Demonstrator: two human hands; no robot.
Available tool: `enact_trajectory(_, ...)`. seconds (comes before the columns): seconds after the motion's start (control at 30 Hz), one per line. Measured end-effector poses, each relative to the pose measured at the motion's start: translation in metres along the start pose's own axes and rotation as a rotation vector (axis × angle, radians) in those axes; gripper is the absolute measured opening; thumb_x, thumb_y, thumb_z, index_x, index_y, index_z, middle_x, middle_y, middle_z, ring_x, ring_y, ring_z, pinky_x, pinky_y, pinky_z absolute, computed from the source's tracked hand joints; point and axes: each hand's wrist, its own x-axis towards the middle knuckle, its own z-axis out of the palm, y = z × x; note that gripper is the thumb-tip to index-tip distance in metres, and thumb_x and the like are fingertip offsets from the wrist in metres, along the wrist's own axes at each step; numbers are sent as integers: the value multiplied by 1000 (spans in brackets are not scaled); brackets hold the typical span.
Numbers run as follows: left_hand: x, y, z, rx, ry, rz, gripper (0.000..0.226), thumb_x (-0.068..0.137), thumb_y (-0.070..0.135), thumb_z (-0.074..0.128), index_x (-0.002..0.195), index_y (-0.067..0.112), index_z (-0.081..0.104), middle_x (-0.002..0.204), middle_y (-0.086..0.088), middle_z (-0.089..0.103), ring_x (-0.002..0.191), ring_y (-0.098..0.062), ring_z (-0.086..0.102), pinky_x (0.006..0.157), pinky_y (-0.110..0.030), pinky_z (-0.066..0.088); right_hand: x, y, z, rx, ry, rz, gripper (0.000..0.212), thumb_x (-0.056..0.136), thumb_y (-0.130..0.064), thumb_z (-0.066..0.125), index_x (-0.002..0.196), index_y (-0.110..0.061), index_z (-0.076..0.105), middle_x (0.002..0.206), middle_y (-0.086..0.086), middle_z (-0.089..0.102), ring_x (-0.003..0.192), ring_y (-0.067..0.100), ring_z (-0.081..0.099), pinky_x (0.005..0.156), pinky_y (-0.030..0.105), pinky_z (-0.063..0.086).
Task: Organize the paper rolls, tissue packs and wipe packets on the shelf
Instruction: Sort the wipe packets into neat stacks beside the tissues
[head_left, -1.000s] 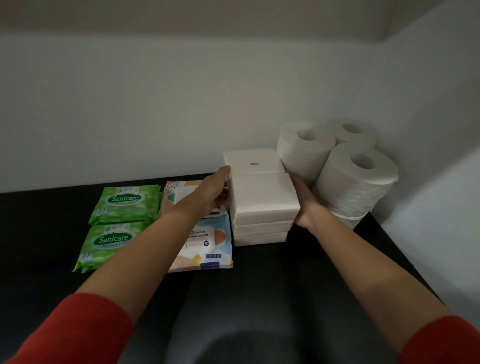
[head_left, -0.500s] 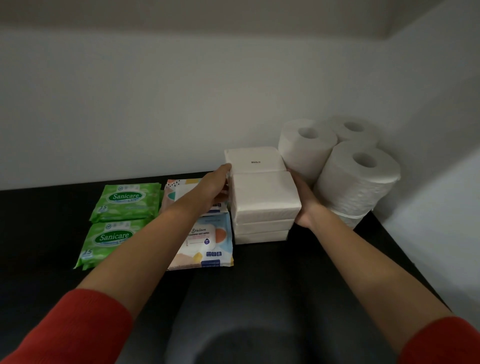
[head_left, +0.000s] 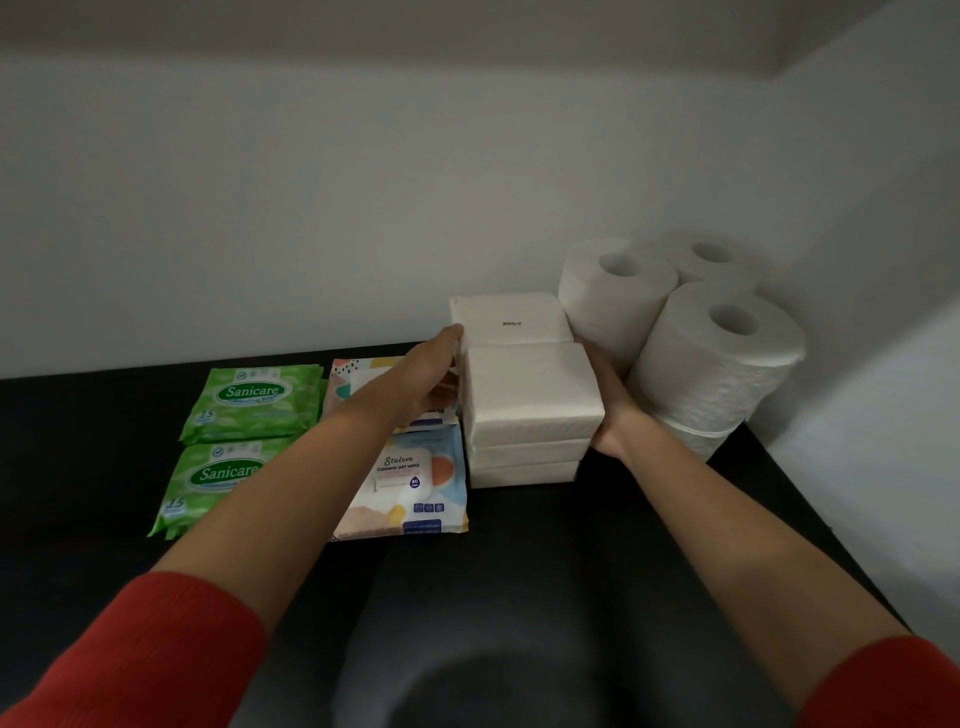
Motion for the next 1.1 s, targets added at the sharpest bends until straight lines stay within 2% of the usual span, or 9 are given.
enact_trajectory(0.17, -4, 1, 0, 8, -23, 1, 40, 99, 46, 36, 98, 13, 57, 90, -10, 59, 78, -21, 55, 73, -32, 48, 0, 1, -1, -3, 12, -1, 28, 96, -32, 44, 80, -19, 62, 70, -1, 65, 64, 14, 62, 67, 29, 48)
enact_trajectory(0.43, -8, 0, 1, 59, -1, 16, 45, 98, 48, 38, 108, 9, 58, 109, -17, 62, 95, -27, 58, 90, -38, 47, -2, 1, 0, 39, 14, 30, 28, 94, -33, 45, 79, -18, 64, 71, 0, 65, 64, 15, 63, 66, 30, 47)
enact_trajectory(0.57, -12, -1, 1, 29, 89, 37, 58, 94, 53, 43, 125, 6, 54, 121, -17, 61, 104, -28, 59, 98, -41, 48, -6, 2, 3, 49, 31, 21, 30, 94, -32, 44, 76, -18, 64, 71, 1, 63, 62, 16, 62, 64, 30, 47)
enact_trajectory(0.6, -11, -3, 0, 43, 121, 49, 58, 93, 54, 42, 123, 6, 54, 119, -16, 60, 105, -27, 58, 100, -41, 46, -7, 2, 3, 48, 47, 16, 32, 95, -35, 43, 79, -18, 65, 74, 2, 65, 66, 17, 64, 67, 31, 48)
enact_trajectory(0.73, -23, -7, -2, 70, 124, 100, 38, 98, 48, 37, 79, 16, 49, 89, -9, 51, 91, -24, 51, 95, -38, 45, -13, 4, -3, 58, 112, 34, 48, 93, -56, 38, 101, -19, 67, 97, 8, 72, 90, 24, 67, 81, 37, 51)
enact_trajectory(0.83, -33, -15, -6, 75, 84, 79, 45, 94, 55, 40, 101, 13, 56, 107, -10, 58, 102, -25, 57, 100, -42, 45, -20, 7, -6, 27, 116, 82, 56, 88, -64, 40, 112, -20, 66, 107, 9, 71, 101, 27, 66, 87, 40, 51)
enact_trajectory(0.93, -46, -23, -1, 49, -12, 7, 62, 93, 58, 38, 125, 7, 50, 114, -15, 58, 102, -27, 56, 94, -39, 46, -27, 9, -2, -22, 79, 117, 63, 84, -68, 42, 120, -21, 65, 114, 10, 70, 106, 29, 65, 90, 42, 51)
enact_trajectory(1.0, -56, -26, 6, 9, -98, -11, 61, 95, 58, 34, 126, 7, 49, 110, -16, 58, 96, -25, 56, 83, -35, 47, -29, 11, 1, -40, 73, 101, 65, 85, -68, 42, 123, -20, 63, 117, 11, 68, 108, 29, 64, 90, 41, 51)
enact_trajectory(1.1, -61, -30, 14, -87, -117, -23, 49, 97, 55, 32, 119, 14, 45, 102, -12, 58, 90, -22, 57, 82, -35, 45, -30, 13, 4, -36, 77, 92, 67, 85, -69, 42, 124, -19, 63, 117, 12, 68, 109, 30, 63, 89, 41, 51)
